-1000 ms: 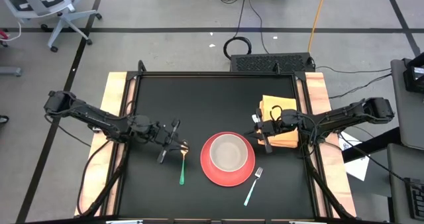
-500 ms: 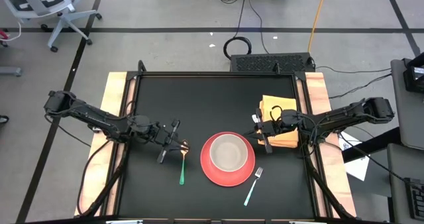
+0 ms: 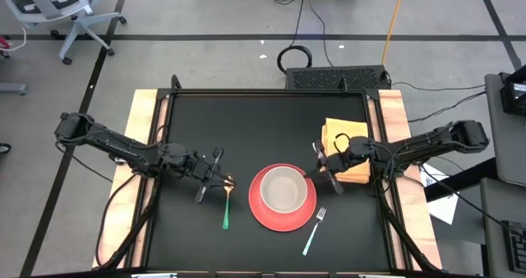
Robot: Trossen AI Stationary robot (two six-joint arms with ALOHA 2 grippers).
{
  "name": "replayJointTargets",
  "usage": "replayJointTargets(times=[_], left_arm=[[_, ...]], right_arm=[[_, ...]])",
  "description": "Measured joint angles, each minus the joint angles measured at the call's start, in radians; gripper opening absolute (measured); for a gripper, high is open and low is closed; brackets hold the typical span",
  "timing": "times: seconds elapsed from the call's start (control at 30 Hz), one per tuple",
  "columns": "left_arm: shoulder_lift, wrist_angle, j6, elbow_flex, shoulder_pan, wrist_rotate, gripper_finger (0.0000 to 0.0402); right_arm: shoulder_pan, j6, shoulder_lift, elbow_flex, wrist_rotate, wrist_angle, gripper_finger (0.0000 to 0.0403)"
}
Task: Set table place
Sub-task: Put the green patterned fork on the orange plate to the left of the white bowl
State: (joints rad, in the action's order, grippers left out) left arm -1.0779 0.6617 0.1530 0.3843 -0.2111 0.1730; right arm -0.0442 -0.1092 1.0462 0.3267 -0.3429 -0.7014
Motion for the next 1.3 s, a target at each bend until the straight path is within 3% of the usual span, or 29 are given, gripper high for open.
replayJointTargets(times=[0.17, 0.4, 0.63, 0.73, 0.93, 1.17, 1.3], left_arm=[[0.0, 0.001, 0.0, 0.0, 0.0, 0.0, 0.0031], [0.0, 0.025, 0.002, -0.001, 0.0, -0.034, 0.0031], [0.0, 0.024, 0.001, -0.001, 0.0, -0.045, 0.0031], [0.0, 0.024, 0.001, -0.001, 0.0, -0.045, 0.0031], [0.0, 0.031, 0.0, -0.001, 0.0, -0.045, 0.0031], [0.0, 0.03, 0.0, -0.001, 0.0, -0.045, 0.0031], [0.0, 0.029, -0.001, -0.001, 0.0, -0.045, 0.0031]], right_arm=[[-0.085, 0.007, 0.014, 0.0, 0.004, -0.037, 0.0], [-0.197, -0.027, 0.039, 0.0, 0.106, -0.051, 0.0], [-0.288, -0.02, 0.04, 0.011, 0.115, -0.05, 0.0], [-0.324, 0.018, 0.039, 0.034, 0.171, -0.029, 0.0], [-0.403, 0.034, 0.039, 0.145, 0.295, 0.174, 0.0], [-0.447, 0.051, 0.039, 0.311, 0.298, 0.6, 0.0], [-0.462, 0.088, 0.039, 0.366, 0.298, 0.737, 0.0]])
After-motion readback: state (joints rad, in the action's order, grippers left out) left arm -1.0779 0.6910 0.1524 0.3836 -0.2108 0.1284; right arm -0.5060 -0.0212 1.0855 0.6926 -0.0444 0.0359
